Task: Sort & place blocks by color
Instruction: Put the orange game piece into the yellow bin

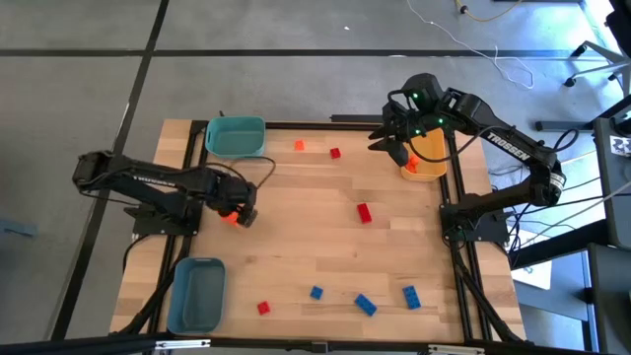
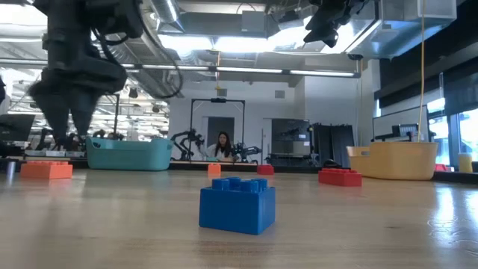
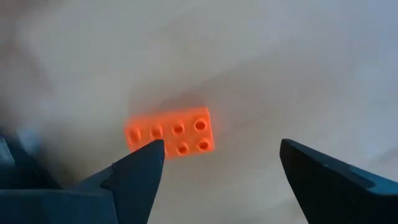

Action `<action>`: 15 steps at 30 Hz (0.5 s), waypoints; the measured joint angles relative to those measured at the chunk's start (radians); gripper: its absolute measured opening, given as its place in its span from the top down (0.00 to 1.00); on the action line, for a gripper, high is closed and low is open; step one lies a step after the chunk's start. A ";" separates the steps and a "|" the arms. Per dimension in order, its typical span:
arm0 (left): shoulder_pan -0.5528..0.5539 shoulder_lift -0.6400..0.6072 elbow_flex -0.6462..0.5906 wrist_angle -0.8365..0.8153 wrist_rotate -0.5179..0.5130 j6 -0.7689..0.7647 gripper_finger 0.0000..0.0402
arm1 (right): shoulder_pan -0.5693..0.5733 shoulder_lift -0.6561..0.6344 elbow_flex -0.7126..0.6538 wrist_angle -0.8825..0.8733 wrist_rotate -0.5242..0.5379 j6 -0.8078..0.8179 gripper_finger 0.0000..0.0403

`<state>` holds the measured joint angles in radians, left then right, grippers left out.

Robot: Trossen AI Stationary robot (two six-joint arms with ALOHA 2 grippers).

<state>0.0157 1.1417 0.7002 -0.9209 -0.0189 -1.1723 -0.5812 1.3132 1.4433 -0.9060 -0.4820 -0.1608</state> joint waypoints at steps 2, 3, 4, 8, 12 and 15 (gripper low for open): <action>0.014 -0.001 0.000 0.005 0.010 -0.199 0.22 | 0.000 0.000 0.000 0.000 0.000 -0.001 0.57; 0.015 0.000 0.000 0.006 0.007 -0.276 0.22 | 0.000 0.000 0.000 0.000 0.000 -0.001 0.57; 0.015 0.000 0.000 0.005 -0.001 -0.347 0.22 | 0.000 0.000 0.000 0.001 0.000 -0.001 0.57; 0.010 -0.004 0.000 0.004 0.001 -0.604 0.22 | 0.000 0.000 0.000 0.000 0.000 -0.001 0.57; -0.023 0.027 0.000 0.020 -0.020 -0.770 0.22 | 0.000 0.000 0.000 0.001 0.000 -0.001 0.57; -0.056 0.037 0.000 0.043 -0.036 -0.904 0.22 | 0.000 0.000 0.000 0.001 -0.001 -0.001 0.57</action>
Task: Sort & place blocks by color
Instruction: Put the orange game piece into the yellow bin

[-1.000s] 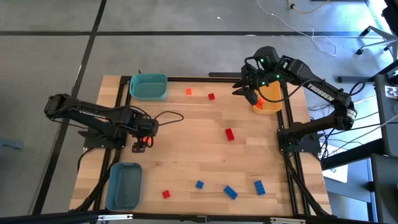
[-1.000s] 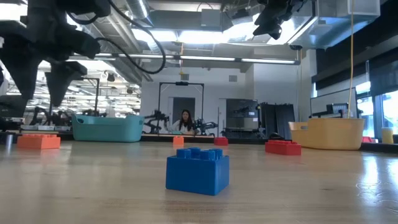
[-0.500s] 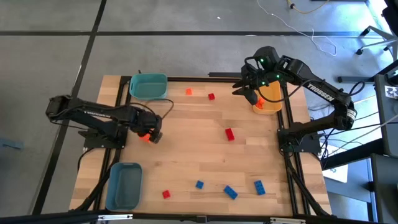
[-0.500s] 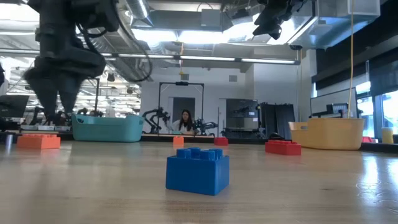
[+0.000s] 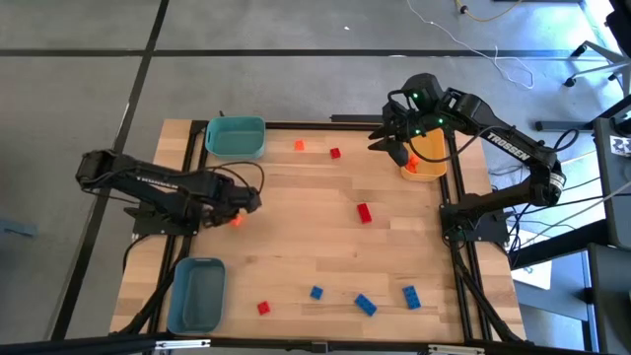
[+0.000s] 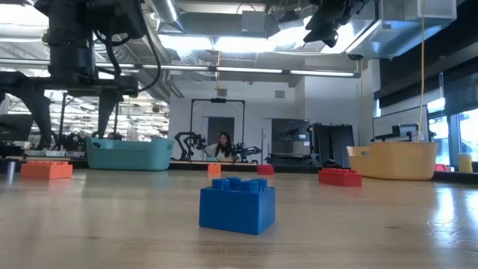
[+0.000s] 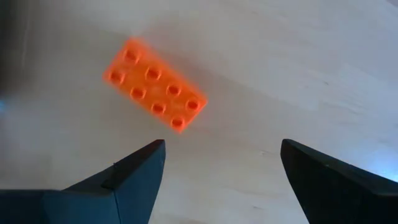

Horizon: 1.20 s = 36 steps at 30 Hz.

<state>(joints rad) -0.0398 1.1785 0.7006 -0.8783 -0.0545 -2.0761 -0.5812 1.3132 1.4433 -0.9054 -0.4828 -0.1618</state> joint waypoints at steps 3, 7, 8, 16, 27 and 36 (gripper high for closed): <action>-0.036 0.000 0.000 0.002 -0.069 -0.207 0.22 | 0.000 0.000 0.000 0.000 0.000 0.000 0.57; -0.063 0.000 0.000 -0.002 -0.195 -0.396 0.22 | 0.000 0.000 0.000 0.000 0.000 -0.002 0.57; -0.063 0.000 0.000 -0.002 -0.191 -0.397 0.22 | 0.000 0.000 0.000 0.000 0.000 -0.002 0.57; -0.067 0.076 -0.019 -0.052 -0.126 -0.432 0.22 | 0.000 0.000 0.000 -0.002 0.000 -0.040 0.57; -0.034 0.178 -0.021 -0.055 -0.077 -0.454 0.22 | 0.000 0.000 0.000 -0.003 0.000 -0.053 0.57; 0.007 0.297 -0.021 -0.074 -0.055 -0.461 0.22 | 0.000 0.000 0.000 -0.005 0.000 -0.053 0.57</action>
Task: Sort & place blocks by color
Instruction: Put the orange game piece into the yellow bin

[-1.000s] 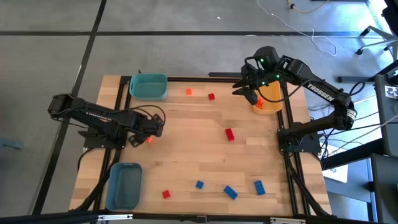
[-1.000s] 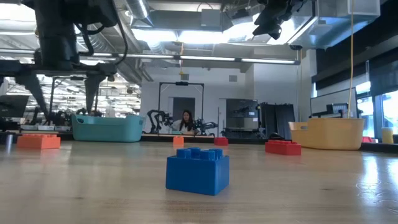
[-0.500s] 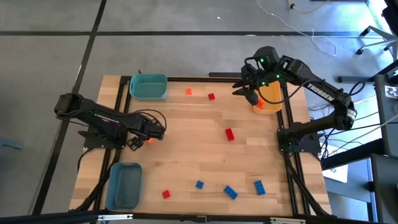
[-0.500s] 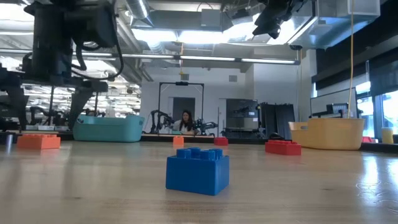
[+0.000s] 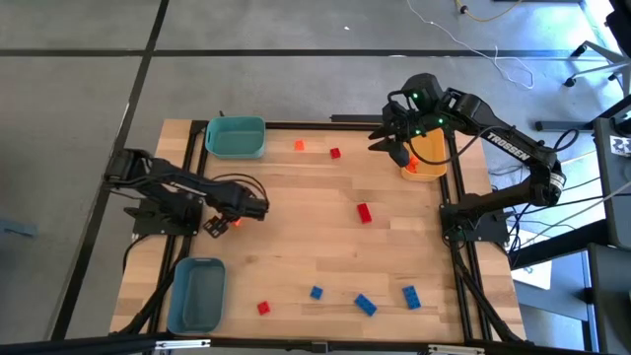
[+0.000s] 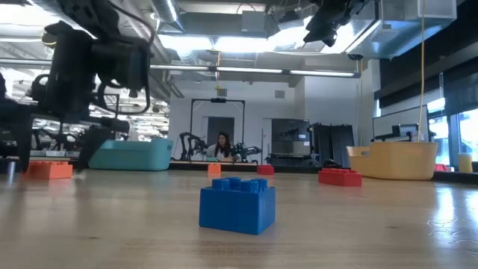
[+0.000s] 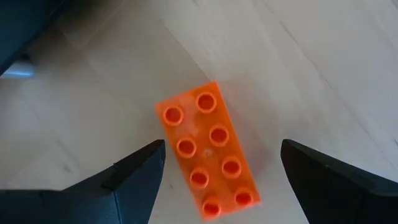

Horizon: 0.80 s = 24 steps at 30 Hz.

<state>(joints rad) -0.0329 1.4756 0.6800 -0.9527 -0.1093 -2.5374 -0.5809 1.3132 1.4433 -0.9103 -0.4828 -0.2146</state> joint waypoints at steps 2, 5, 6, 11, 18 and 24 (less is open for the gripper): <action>0.006 0.023 0.001 -0.001 -0.001 0.002 0.22 | 0.000 0.000 0.000 0.000 0.000 0.000 0.57; 0.008 0.040 0.005 0.001 0.007 0.004 0.22 | 0.000 0.000 0.000 0.000 0.000 0.000 0.57; 0.008 0.040 0.005 0.001 0.010 0.004 0.22 | 0.000 0.000 0.000 0.000 0.000 0.000 0.57; 0.006 0.041 0.004 -0.003 0.011 0.008 0.22 | 0.000 0.000 0.000 0.000 0.000 0.000 0.57; -0.007 0.042 0.002 -0.007 -0.075 0.125 0.22 | 0.000 0.000 0.000 0.000 0.000 0.000 0.57; -0.006 0.042 0.002 -0.018 -0.095 0.333 0.22 | 0.000 0.000 0.000 0.000 0.000 0.000 0.57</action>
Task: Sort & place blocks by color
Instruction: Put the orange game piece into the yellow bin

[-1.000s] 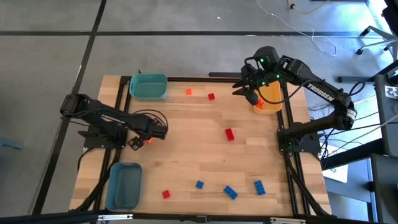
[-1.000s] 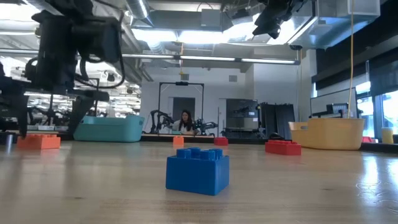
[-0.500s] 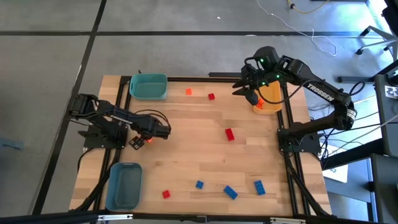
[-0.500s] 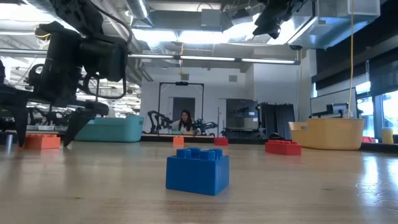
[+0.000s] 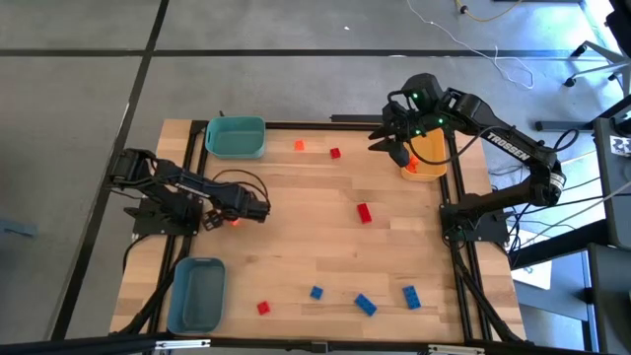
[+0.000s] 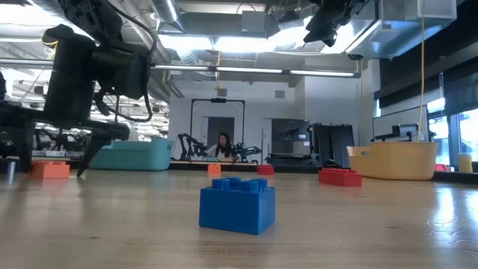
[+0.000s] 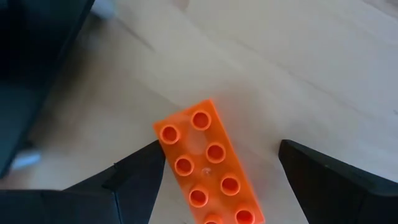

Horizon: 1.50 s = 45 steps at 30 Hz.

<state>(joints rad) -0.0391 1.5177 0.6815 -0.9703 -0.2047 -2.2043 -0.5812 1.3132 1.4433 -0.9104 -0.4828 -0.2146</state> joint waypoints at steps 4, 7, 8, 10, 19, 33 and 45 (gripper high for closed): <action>0.000 0.000 0.000 0.001 -0.025 0.077 0.22 | 0.000 0.000 0.000 0.000 0.000 0.000 0.57; 0.000 0.001 -0.001 0.001 -0.037 0.140 0.22 | 0.000 0.000 0.000 0.000 0.000 0.000 0.57; 0.000 0.001 -0.001 0.001 -0.039 0.152 0.22 | 0.000 0.000 0.000 0.000 0.000 0.000 0.57; 0.000 0.001 -0.001 0.002 -0.040 0.150 0.22 | 0.000 0.000 0.000 0.000 0.000 0.000 0.57; 0.000 0.001 -0.001 0.014 -0.028 0.139 0.22 | 0.000 0.000 0.000 0.000 0.000 0.000 0.57; -0.043 0.002 -0.003 0.043 -0.043 0.107 0.24 | 0.000 0.000 0.000 0.001 0.000 0.000 0.57; -0.048 -0.006 -0.050 0.081 0.001 0.023 0.26 | 0.000 0.000 0.000 0.001 0.000 0.000 0.57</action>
<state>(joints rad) -0.0872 1.5117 0.6314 -0.8891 -0.2039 -2.1817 -0.5812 1.3128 1.4433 -0.9092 -0.4824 -0.2148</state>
